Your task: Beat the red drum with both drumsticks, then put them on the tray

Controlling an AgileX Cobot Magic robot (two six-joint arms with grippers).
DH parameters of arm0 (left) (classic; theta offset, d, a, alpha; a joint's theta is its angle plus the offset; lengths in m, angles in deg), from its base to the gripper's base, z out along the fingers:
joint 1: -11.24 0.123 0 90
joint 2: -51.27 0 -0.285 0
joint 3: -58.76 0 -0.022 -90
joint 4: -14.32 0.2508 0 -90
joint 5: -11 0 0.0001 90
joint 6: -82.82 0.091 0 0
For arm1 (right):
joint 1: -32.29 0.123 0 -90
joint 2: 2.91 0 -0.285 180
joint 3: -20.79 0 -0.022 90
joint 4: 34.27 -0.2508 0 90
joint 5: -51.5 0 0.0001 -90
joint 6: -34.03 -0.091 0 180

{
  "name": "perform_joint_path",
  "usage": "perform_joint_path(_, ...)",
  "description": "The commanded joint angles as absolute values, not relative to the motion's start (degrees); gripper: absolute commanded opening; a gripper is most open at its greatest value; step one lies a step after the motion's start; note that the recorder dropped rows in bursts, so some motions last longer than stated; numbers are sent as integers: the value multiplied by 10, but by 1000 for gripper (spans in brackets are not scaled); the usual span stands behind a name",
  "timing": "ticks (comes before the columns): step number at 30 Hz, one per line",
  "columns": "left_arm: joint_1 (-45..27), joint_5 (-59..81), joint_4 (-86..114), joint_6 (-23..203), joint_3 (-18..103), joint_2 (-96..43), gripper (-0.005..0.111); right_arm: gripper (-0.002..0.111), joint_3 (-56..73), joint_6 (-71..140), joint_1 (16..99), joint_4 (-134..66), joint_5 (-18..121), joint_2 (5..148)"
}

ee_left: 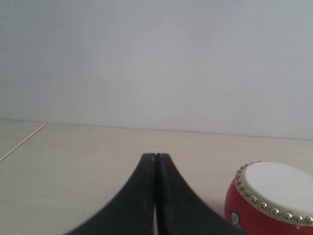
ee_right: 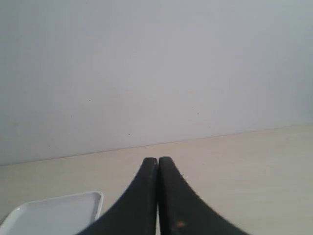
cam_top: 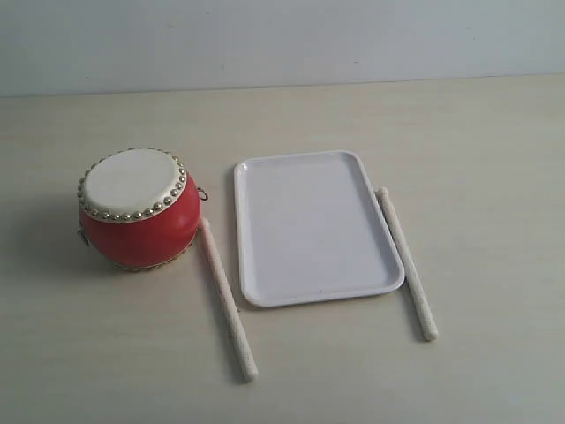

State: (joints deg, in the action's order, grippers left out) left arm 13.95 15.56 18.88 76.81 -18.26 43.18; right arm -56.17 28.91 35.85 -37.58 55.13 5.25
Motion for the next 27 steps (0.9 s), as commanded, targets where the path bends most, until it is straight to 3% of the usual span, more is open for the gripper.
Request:
perform_joint_path(1,141,156,185,766,-185,435,0,0,-564,288,356,-371,548,49)
perform_joint_path(19,141,156,185,766,-185,435,0,0,-564,288,356,-371,545,49)
perform_joint_path(27,141,156,185,765,-185,435,0,0,-564,228,356,-414,452,49)
